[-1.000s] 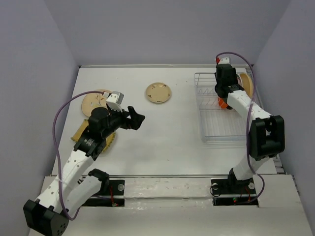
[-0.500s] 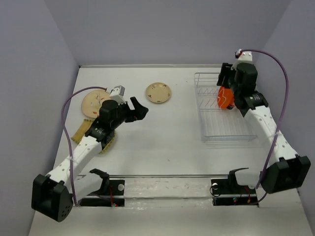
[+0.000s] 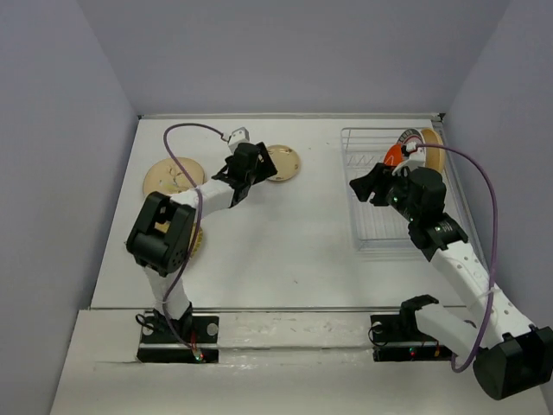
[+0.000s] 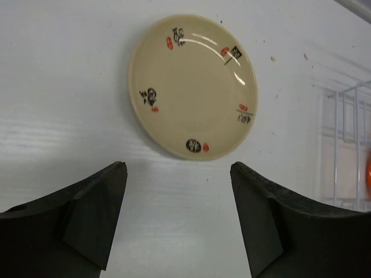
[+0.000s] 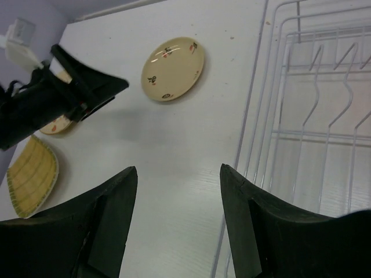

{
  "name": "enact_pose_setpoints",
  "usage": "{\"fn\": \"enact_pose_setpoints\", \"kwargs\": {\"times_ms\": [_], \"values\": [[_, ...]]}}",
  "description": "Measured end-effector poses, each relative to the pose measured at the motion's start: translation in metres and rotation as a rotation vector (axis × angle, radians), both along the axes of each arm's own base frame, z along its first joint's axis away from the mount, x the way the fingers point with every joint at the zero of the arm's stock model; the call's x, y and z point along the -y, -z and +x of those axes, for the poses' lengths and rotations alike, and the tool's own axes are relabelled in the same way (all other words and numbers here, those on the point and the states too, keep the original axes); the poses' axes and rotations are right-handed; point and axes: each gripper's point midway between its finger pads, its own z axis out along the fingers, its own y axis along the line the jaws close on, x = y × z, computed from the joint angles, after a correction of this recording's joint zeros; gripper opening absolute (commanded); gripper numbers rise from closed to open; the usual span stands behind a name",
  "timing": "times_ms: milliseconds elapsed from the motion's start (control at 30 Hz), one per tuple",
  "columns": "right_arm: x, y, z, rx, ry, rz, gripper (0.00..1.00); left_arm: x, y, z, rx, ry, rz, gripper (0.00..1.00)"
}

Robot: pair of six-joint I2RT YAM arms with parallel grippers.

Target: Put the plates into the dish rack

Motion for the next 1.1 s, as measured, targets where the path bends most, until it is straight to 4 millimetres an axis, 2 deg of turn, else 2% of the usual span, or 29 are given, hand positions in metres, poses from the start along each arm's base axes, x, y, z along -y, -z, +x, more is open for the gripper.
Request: {"fn": "enact_pose_setpoints", "kwargs": {"times_ms": [100,233,333,367,400,433,500,700,733,833,900,967,1100], "values": [[-0.010,0.001,-0.012,-0.003,-0.049,0.050,0.65,0.009,0.012,0.039,0.003,-0.037,0.022,0.79],[-0.018,0.003,-0.019,-0.003,-0.087,0.076,0.65,0.010,0.041,0.069,-0.043,-0.067,0.060,0.71],[-0.019,0.009,-0.020,-0.012,-0.090,0.074,0.65,-0.001,0.071,0.085,-0.092,-0.103,0.096,0.51],[-0.019,0.009,-0.020,-0.013,-0.090,0.074,0.65,-0.002,0.070,0.090,-0.085,-0.109,0.090,0.40],[-0.019,0.010,-0.020,-0.015,-0.093,0.074,0.65,-0.005,0.071,0.092,-0.087,-0.113,0.088,0.35],[-0.019,0.010,-0.020,-0.016,-0.095,0.074,0.65,-0.008,0.073,0.093,-0.094,-0.120,0.085,0.21],[-0.021,0.012,-0.020,-0.020,-0.101,0.074,0.64,-0.014,0.075,0.094,-0.103,-0.130,0.086,0.06],[-0.027,0.025,-0.016,-0.064,-0.127,0.071,0.67,-0.003,0.058,0.104,-0.040,-0.105,0.013,0.06],[-0.028,0.028,-0.016,-0.074,-0.134,0.071,0.69,-0.002,0.055,0.099,-0.027,-0.096,-0.001,0.06],[-0.033,0.038,-0.014,-0.108,-0.153,0.070,0.76,-0.008,0.047,0.067,-0.037,-0.070,-0.009,0.06],[-0.039,0.041,-0.012,-0.124,-0.175,0.070,0.78,-0.010,0.030,0.044,-0.016,-0.051,-0.019,0.06],[-0.049,0.043,-0.008,-0.138,-0.205,0.072,0.81,-0.007,0.005,0.012,0.021,-0.010,-0.045,0.06],[-0.068,0.047,-0.004,-0.162,-0.267,0.088,0.84,0.018,-0.046,-0.044,0.134,0.113,-0.117,0.06]]}}
